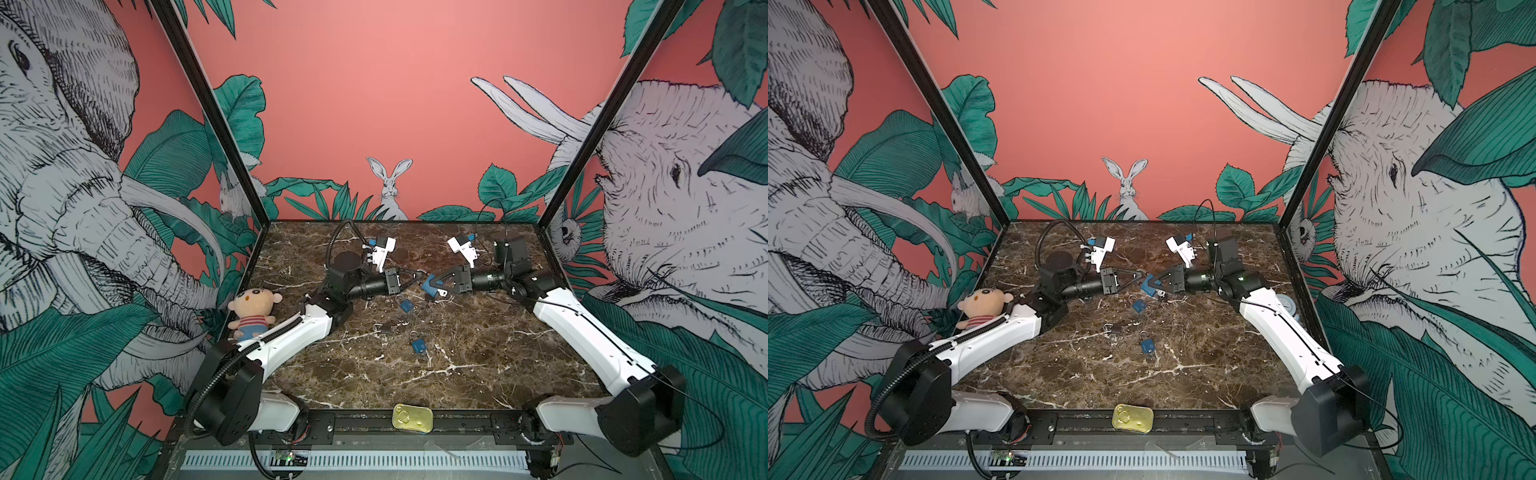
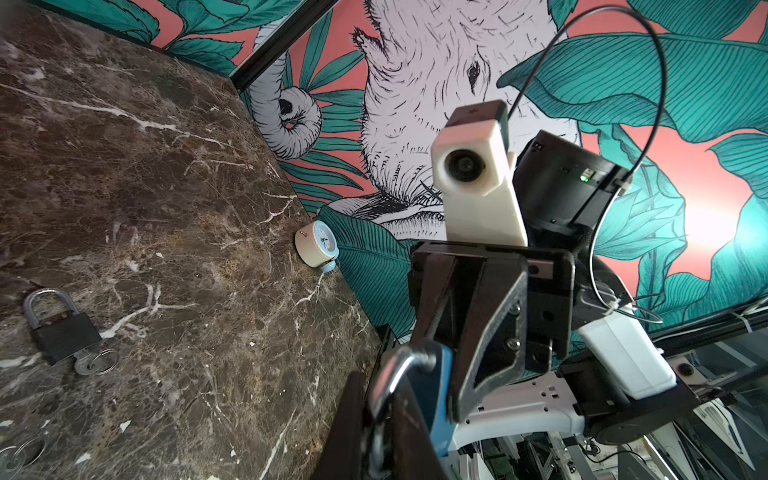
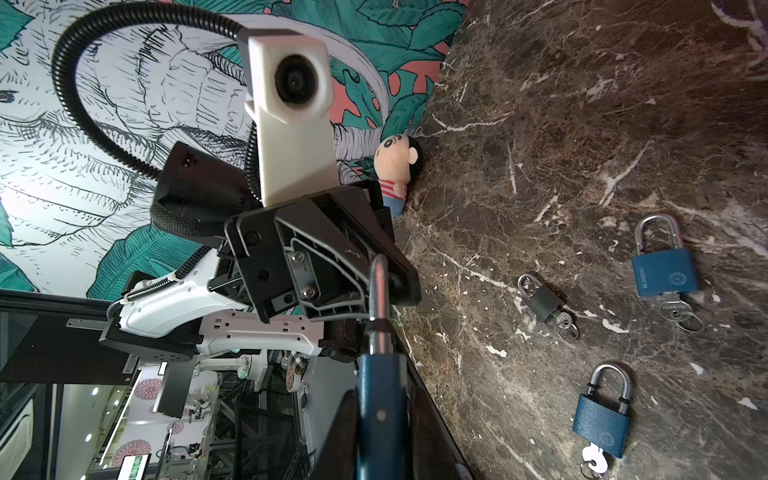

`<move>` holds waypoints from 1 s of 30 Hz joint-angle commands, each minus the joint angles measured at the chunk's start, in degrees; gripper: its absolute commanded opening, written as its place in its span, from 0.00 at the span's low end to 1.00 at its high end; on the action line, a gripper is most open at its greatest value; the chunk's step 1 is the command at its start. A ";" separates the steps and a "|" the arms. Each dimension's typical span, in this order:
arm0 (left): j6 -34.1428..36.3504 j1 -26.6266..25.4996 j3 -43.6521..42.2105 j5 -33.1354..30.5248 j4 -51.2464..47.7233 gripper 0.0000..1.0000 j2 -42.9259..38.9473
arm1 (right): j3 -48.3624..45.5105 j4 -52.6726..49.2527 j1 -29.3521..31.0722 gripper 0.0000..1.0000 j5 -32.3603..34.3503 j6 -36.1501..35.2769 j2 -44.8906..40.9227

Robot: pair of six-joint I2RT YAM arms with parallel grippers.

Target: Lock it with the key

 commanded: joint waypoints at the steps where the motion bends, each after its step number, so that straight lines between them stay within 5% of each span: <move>1: 2.02 -7.65 -1.57 9.71 -1.50 0.00 -0.59 | 2.84 16.90 1.29 0.00 1.01 2.68 0.72; 30: 1.13 -17.00 -1.81 7.84 1.09 0.00 -0.14 | 5.83 18.61 1.43 0.00 2.55 1.44 5.34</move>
